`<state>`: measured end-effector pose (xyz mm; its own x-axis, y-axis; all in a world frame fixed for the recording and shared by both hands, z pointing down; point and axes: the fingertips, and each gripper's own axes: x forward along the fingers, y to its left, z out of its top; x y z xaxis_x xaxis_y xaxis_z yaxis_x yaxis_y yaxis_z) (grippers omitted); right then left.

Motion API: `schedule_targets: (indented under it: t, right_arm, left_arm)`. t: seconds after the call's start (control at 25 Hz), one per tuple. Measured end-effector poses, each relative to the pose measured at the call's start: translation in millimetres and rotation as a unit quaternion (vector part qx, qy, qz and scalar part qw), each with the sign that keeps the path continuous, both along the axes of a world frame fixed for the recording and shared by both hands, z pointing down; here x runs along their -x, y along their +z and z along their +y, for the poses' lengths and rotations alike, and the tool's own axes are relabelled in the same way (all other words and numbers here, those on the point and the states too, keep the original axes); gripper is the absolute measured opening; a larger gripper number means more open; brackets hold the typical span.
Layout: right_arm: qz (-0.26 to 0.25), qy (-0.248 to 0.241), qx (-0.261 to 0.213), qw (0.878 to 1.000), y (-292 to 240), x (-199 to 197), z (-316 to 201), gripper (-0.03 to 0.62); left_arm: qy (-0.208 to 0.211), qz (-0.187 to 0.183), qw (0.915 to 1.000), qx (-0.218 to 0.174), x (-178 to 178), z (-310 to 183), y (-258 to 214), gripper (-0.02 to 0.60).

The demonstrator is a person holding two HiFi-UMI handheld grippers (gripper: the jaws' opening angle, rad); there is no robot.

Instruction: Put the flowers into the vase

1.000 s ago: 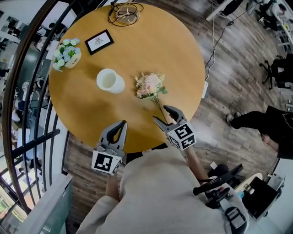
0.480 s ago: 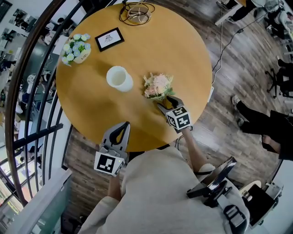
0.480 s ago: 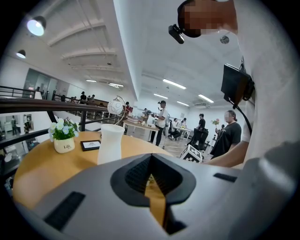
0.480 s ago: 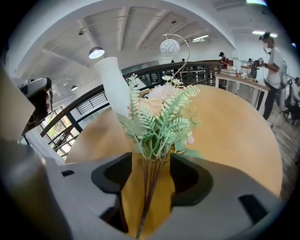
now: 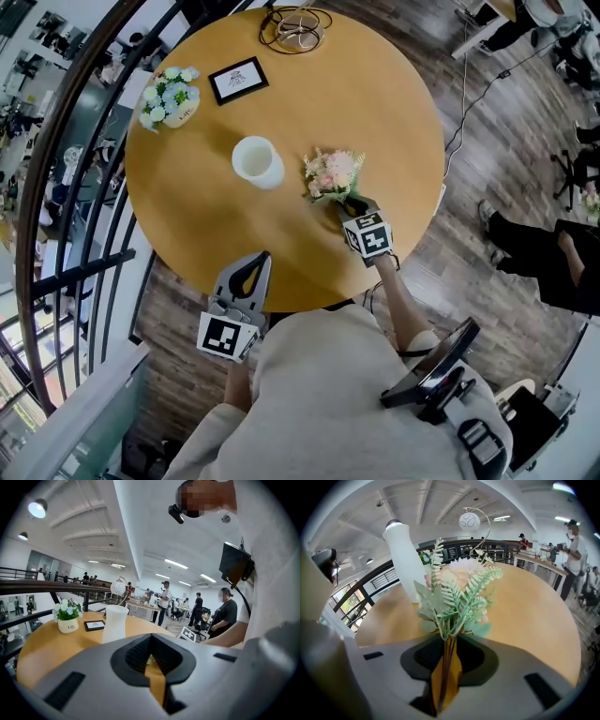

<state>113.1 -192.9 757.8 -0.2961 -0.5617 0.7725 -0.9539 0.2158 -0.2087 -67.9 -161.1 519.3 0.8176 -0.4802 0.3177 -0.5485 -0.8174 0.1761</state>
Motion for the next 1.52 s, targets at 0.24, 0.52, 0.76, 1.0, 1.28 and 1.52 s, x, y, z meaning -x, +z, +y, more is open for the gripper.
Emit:
schedule_targets:
  t: [0.24, 0.52, 0.76, 1.0, 1.28, 1.52]
  right_arm:
    - [0.002, 0.016, -0.023, 1.0, -7, -5, -4, 0.048]
    - [-0.014, 0.029, -0.059, 0.998, -31, -7, -9, 0.046]
    - [-0.021, 0.023, -0.111, 0.993, -66, -2, -30, 0.046]
    - [-0.029, 0.032, -0.167, 0.985, -105, -7, -50, 0.044]
    - [-0.023, 0.03, -0.233, 0.972, -158, -12, -66, 0.044]
    - [-0.019, 0.013, -0.274, 0.961, -193, -5, -84, 0.044]
  left_arm:
    - [0.005, 0.0, 1.0, -0.004, -1, -3, 0, 0.006]
    - [0.014, 0.006, 0.9997, -0.021, -8, -4, -10, 0.006]
    - [0.009, 0.013, 0.9985, -0.053, -10, -7, -23, 0.006]
    - [-0.006, 0.023, 0.9953, -0.094, -5, -13, -44, 0.006]
    - [-0.012, 0.051, 0.9888, -0.14, -4, -11, -72, 0.006]
    - [-0.019, 0.048, 0.9868, -0.154, 2, -10, -78, 0.006]
